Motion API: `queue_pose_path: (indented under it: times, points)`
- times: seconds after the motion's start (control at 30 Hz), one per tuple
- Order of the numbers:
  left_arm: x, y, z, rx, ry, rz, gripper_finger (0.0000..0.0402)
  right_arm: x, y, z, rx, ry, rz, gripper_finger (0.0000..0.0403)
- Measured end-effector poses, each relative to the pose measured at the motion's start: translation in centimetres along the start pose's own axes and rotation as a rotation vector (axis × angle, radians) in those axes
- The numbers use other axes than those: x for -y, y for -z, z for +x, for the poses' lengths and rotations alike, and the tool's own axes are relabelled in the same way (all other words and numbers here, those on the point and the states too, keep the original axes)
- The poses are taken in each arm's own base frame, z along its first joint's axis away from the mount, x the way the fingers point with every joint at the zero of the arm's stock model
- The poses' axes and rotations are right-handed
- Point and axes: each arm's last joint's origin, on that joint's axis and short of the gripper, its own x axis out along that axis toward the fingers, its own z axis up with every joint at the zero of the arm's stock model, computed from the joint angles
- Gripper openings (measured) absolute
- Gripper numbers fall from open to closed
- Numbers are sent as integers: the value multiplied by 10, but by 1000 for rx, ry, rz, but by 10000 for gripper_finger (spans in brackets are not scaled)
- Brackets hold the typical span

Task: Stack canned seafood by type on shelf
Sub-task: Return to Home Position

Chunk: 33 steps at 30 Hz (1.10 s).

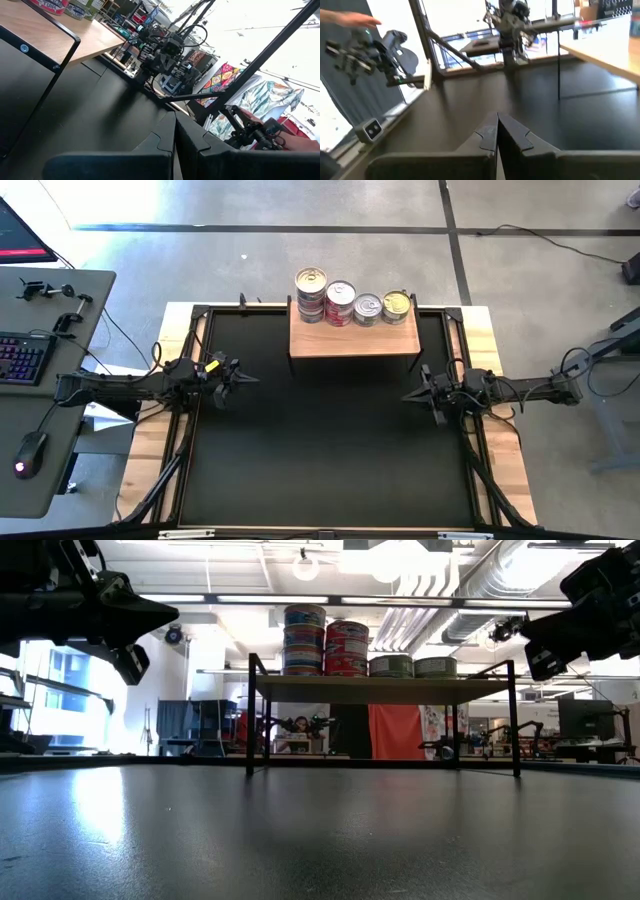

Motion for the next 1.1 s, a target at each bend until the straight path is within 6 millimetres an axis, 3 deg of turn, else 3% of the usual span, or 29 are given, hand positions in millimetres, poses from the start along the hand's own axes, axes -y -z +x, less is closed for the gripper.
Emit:
queue_pose_path:
  times: [0.37,0.77,0.97,1.1]
  points:
    - [0,0,0,-1,0,1,0,-1,-3,-3,39,-12,-3,0]
    - [15,-9,-25,125,125,10,0,-1,-3,-3,38,-13,-3,0]
    - [19,-13,-26,172,174,24,0,-1,-3,-3,39,-12,-3,0]
    - [19,-7,-26,95,213,214,0,-1,-3,-2,36,-7,-2,0]
